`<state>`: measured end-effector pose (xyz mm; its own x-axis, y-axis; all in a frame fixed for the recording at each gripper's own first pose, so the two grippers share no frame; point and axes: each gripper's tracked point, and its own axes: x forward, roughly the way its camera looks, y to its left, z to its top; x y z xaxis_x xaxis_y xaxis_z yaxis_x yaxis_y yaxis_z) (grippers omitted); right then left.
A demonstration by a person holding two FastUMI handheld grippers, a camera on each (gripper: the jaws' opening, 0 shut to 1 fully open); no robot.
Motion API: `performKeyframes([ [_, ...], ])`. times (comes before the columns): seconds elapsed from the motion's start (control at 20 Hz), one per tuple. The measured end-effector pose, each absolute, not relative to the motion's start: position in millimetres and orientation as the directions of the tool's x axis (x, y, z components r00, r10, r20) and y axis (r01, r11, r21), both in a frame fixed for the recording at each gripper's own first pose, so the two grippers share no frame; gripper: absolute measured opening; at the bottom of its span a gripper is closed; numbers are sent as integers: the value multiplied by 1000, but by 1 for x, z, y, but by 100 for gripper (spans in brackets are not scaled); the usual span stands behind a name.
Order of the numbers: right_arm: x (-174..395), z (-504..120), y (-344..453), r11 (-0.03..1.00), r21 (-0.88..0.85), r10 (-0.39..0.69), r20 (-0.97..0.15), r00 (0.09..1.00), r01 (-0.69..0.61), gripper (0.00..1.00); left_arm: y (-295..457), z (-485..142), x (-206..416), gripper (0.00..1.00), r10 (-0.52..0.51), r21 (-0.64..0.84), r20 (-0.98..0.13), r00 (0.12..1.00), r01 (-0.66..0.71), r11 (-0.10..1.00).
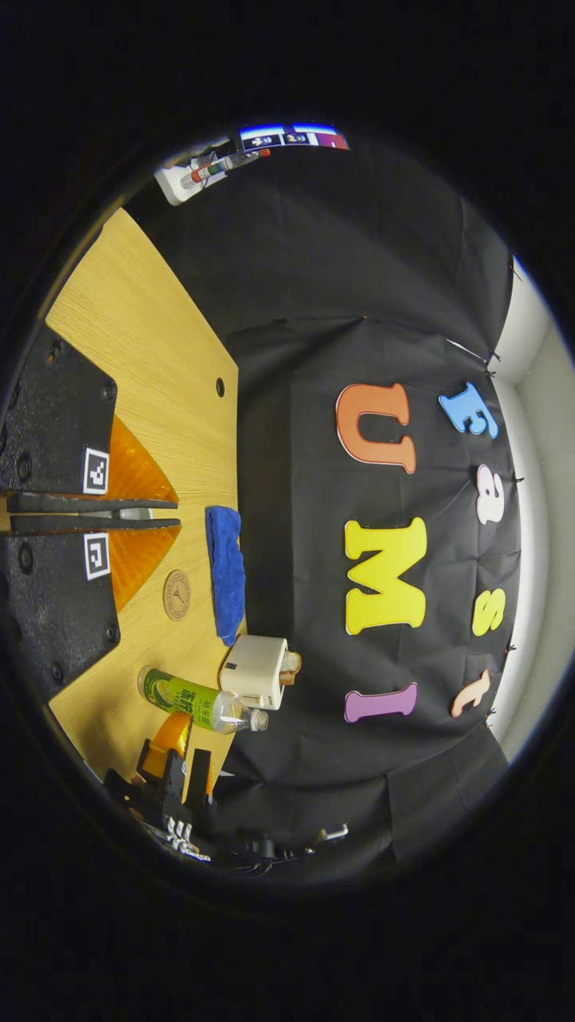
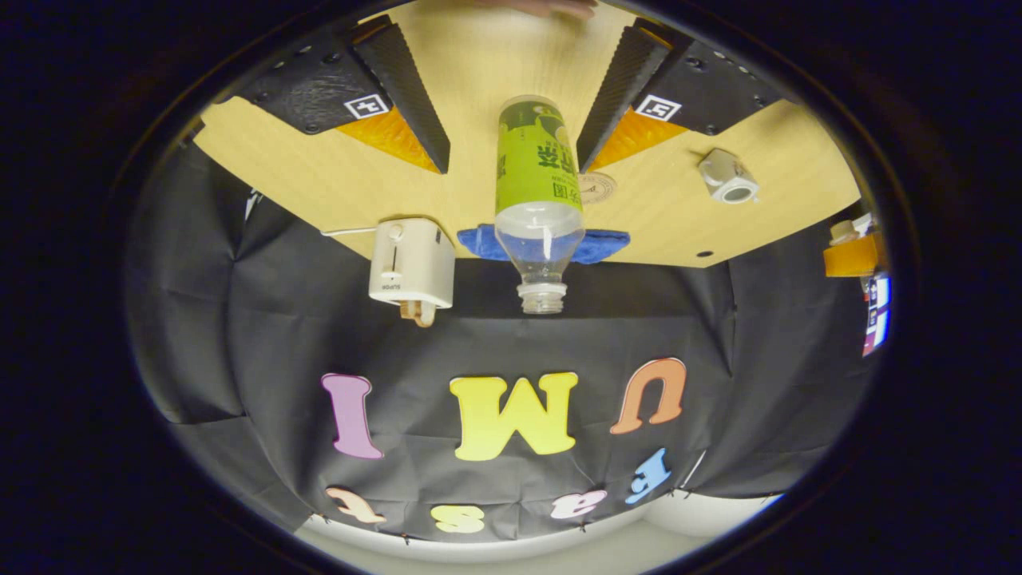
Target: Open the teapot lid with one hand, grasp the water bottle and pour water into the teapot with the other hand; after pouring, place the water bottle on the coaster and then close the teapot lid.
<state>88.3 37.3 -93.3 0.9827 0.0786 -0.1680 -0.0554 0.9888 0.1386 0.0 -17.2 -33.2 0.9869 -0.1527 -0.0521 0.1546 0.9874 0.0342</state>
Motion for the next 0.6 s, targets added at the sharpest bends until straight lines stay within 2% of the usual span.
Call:
performKeyframes([
  [0.15,100,-97,55,986,131,118,-147,982,-99,96,-17,-34,-5,4,-172,37,-55,984,174,984],
  [0.45,125,-96,58,995,79,73,-135,988,-62,97,-13,-24,-13,4,-197,32,-37,980,198,980],
  [0.6,133,-103,62,995,85,68,-159,985,-55,93,-7,-24,-13,4,-191,36,-39,981,193,981],
])
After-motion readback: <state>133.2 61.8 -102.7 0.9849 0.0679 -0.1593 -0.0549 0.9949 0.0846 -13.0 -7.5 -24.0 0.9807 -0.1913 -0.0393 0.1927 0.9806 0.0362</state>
